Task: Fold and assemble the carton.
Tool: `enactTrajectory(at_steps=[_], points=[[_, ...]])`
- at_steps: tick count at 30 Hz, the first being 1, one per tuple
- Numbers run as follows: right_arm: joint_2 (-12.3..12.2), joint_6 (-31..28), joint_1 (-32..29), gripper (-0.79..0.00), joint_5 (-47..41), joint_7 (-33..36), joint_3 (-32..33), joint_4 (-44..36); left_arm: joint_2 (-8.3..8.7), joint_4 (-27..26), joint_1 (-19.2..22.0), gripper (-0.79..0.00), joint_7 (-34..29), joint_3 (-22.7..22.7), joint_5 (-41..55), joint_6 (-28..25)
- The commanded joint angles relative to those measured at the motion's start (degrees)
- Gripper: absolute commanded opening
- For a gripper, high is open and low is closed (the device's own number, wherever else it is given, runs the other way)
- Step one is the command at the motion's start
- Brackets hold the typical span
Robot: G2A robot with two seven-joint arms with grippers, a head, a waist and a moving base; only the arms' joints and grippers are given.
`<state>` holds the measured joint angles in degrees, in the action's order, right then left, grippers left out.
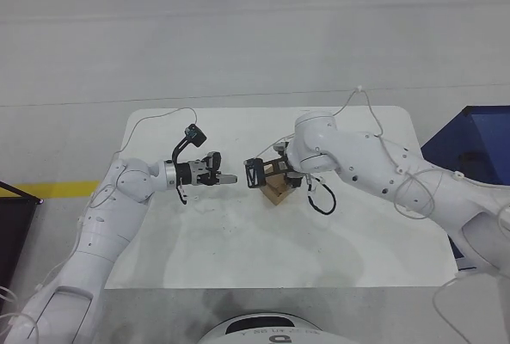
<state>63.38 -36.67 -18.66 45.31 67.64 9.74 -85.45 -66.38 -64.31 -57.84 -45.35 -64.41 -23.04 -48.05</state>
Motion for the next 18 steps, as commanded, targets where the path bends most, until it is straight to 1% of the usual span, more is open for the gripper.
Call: enactTrajectory(at_steps=[1,3,4,5,7,8,10,11,13,18], points=[[0.73,-0.22,-0.19,0.000,0.75,-0.22,0.00,0.90,0.00,0.00,0.00,0.000,0.00,0.00,0.00,0.00],[1.41,-0.49,-0.36,-0.031,1.30,-0.49,0.00,1.77,0.00,0.00,0.00,0.000,0.00,0.00,0.00,0.00],[1.73,-0.62,-0.44,-0.083,1.57,-0.62,0.00,2.15,0.00,0.00,0.00,0.000,0.00,0.00,0.00,0.00],[2.04,-0.71,-0.52,-0.154,1.84,-0.71,0.00,2.57,0.00,0.00,0.00,0.000,0.00,0.00,0.00,0.00],[2.62,-0.94,-0.68,-0.231,2.26,-0.93,0.00,3.26,0.00,0.00,0.00,0.000,0.00,0.00,0.00,0.00],[2.89,-1.00,-0.76,-0.357,2.43,-1.00,0.00,3.65,0.00,0.00,0.00,0.000,0.00,0.00,0.00,0.00],[3.42,-1.16,-0.94,-0.517,2.74,-1.15,0.00,4.36,0.00,0.00,0.00,0.000,0.00,0.00,0.00,0.00],[3.67,-1.14,-1.03,-0.640,2.86,-1.14,0.00,4.70,0.00,0.00,0.00,0.000,0.00,0.00,0.00,0.00],[4.15,-1.15,-1.18,-0.785,3.12,-1.15,0.00,5.21,0.00,0.00,0.00,0.000,0.00,0.00,0.00,0.00],[5.11,-1.05,-1.51,-0.785,3.71,-1.04,0.00,6.00,0.00,0.00,0.00,0.000,0.00,0.00,0.00,0.00]])
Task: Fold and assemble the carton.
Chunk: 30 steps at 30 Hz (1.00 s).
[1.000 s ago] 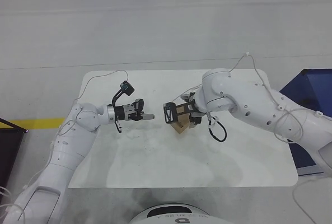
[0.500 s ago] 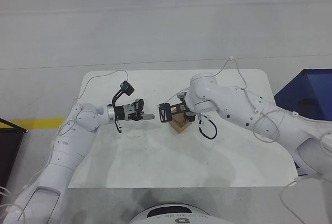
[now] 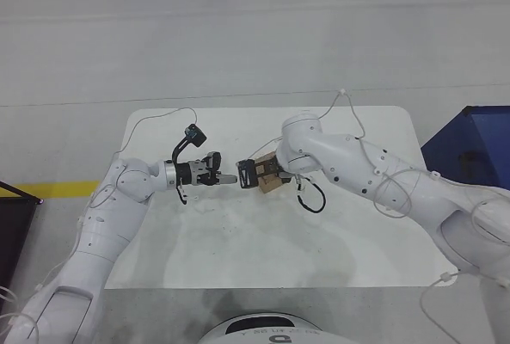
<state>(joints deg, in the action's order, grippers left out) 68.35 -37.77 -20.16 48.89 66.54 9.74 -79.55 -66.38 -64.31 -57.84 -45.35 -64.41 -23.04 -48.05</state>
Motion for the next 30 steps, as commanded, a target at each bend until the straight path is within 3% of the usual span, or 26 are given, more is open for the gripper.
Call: enactTrajectory(at_steps=[1,13,17,25,26,27,30], points=[[0.28,0.12,-0.07,-0.785,0.30,0.12,0.00,0.18,0.00,0.00,0.00,0.000,0.00,0.00,0.00,0.00],[0.62,1.67,1.78,-0.785,-5.61,1.64,0.00,-0.30,0.00,0.00,0.00,0.000,0.00,0.00,0.00,0.00],[-0.76,3.14,2.52,-0.785,-10.32,3.11,0.61,-1.91,0.00,0.00,0.00,0.000,0.00,0.00,0.00,0.00],[-4.21,7.82,-1.62,-0.785,-7.25,4.96,2.17,-8.12,0.00,0.00,0.00,0.000,0.00,0.00,0.00,0.00],[-4.52,9.06,-2.20,-0.773,-6.57,4.54,2.56,-8.67,0.00,0.00,0.00,0.000,0.00,0.00,0.00,0.00],[-4.79,10.20,-2.82,-0.686,-5.63,3.91,2.90,-9.28,0.00,0.00,0.00,0.000,0.00,0.00,0.00,0.00],[-5.42,10.82,-4.48,-0.594,-4.98,3.12,3.53,-10.20,0.00,0.00,0.00,0.000,0.00,0.00,0.00,0.00]])
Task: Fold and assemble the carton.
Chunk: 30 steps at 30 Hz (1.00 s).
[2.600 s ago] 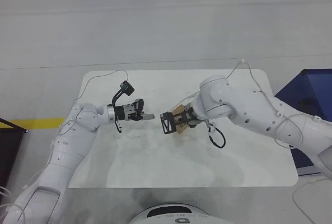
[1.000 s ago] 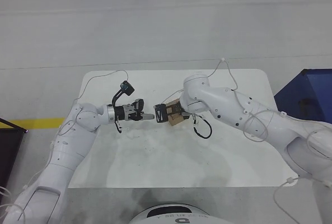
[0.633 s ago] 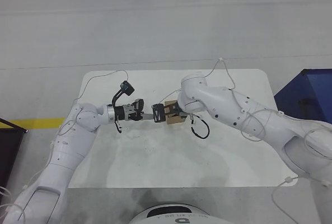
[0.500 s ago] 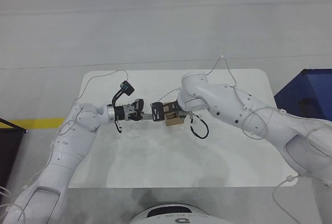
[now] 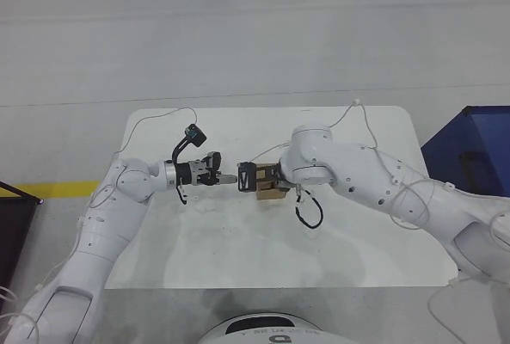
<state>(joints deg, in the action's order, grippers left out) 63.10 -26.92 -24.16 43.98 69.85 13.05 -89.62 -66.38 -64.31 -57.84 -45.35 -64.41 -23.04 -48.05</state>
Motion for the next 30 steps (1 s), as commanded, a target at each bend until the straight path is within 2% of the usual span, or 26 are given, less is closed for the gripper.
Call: enactTrajectory(at_steps=[1,5,10,18,24,30], points=[[-0.34,-0.13,-0.91,-0.563,-0.13,-0.31,0.44,-0.23,0.00,0.00,0.00,0.000,0.00,0.00,0.00,0.00],[-0.78,-1.10,-2.11,-0.477,-0.84,-0.28,1.32,-0.33,0.00,0.00,0.00,0.000,0.00,0.00,0.00,0.00],[-1.08,-1.89,-2.91,-0.493,-2.20,-0.55,2.80,0.24,0.00,0.00,0.00,0.000,0.00,0.00,0.00,0.00],[-1.23,-3.56,-4.08,-0.453,-4.40,-0.82,4.48,0.54,0.00,0.00,0.00,0.000,0.00,0.00,0.00,0.00],[-1.38,-5.82,-4.60,-0.453,-7.48,-1.41,5.98,2.66,0.00,0.00,0.00,0.000,0.00,0.00,0.00,0.00],[-1.09,-7.45,-5.02,-0.413,-7.45,-1.17,6.02,3.96,0.00,0.00,0.00,0.000,0.00,0.00,0.00,0.00]])
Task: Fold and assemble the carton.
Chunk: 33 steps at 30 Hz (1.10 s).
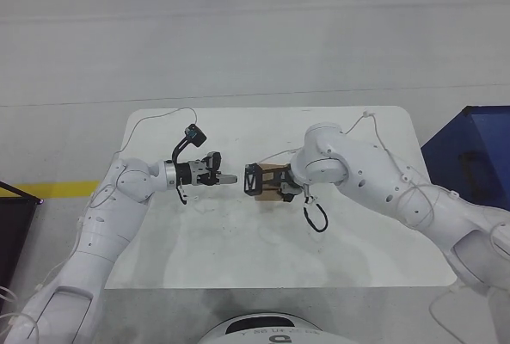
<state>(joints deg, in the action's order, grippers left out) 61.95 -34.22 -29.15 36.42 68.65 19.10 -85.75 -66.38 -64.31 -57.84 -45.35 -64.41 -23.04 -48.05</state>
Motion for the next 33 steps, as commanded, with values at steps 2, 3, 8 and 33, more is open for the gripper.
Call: enactTrajectory(at_steps=[2,3,8,33], points=[[0.20,-0.56,-0.06,-0.400,0.41,-0.05,-0.01,0.08,0.00,0.00,0.00,0.000,0.00,0.00,0.00,0.00],[0.24,-0.85,-0.12,-0.397,0.57,-0.33,0.06,-0.12,0.00,0.00,0.00,0.000,0.00,0.00,0.00,0.00],[-0.18,-1.93,-0.77,-0.400,2.01,-2.66,1.38,-2.11,0.00,0.00,0.00,0.000,0.00,0.00,0.00,0.00],[-6.62,-3.73,-12.34,-0.259,10.33,-22.22,16.32,-7.01,-0.32,-4.29,2.72,0.000,0.79,4.80,-3.89,7.60]])
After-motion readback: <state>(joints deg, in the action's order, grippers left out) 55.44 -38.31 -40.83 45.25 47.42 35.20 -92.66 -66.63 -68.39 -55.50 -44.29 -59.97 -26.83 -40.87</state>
